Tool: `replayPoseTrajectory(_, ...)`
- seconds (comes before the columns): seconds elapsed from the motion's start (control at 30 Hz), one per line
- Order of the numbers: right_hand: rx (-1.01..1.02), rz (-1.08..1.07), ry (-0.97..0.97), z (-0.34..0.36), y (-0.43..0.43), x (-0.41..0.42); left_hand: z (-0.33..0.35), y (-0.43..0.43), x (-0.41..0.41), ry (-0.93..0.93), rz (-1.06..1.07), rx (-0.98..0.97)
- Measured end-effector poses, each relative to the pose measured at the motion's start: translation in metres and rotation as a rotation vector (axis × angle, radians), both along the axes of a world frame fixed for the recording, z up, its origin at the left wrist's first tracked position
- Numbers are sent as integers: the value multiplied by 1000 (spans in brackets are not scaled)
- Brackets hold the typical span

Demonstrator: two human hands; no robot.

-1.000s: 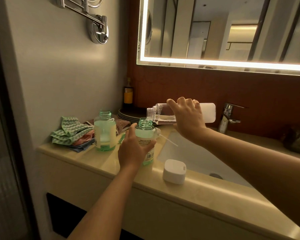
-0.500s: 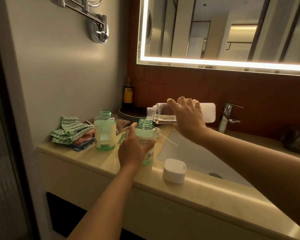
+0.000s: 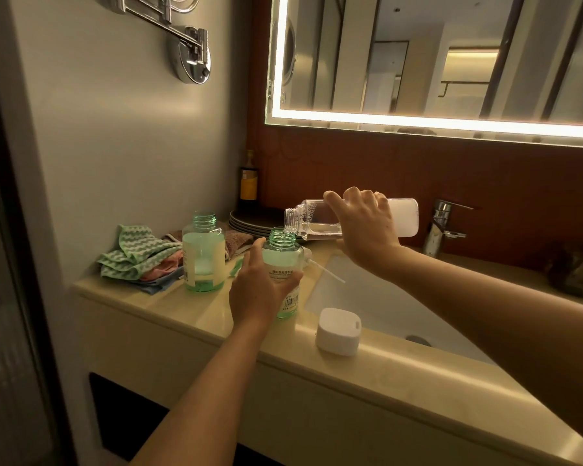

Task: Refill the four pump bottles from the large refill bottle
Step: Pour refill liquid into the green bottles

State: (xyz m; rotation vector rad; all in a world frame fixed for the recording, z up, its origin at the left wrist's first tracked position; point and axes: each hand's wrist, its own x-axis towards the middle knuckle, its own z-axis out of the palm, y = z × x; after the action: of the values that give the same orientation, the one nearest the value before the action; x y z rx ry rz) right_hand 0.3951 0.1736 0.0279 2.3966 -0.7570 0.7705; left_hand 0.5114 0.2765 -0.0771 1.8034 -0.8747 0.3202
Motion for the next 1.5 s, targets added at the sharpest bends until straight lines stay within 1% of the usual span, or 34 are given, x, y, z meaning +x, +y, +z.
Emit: replayPoseTrajectory(1.5, -16, 4, 18, 4, 1, 1, -1, -1, 0, -2, 2, 1)
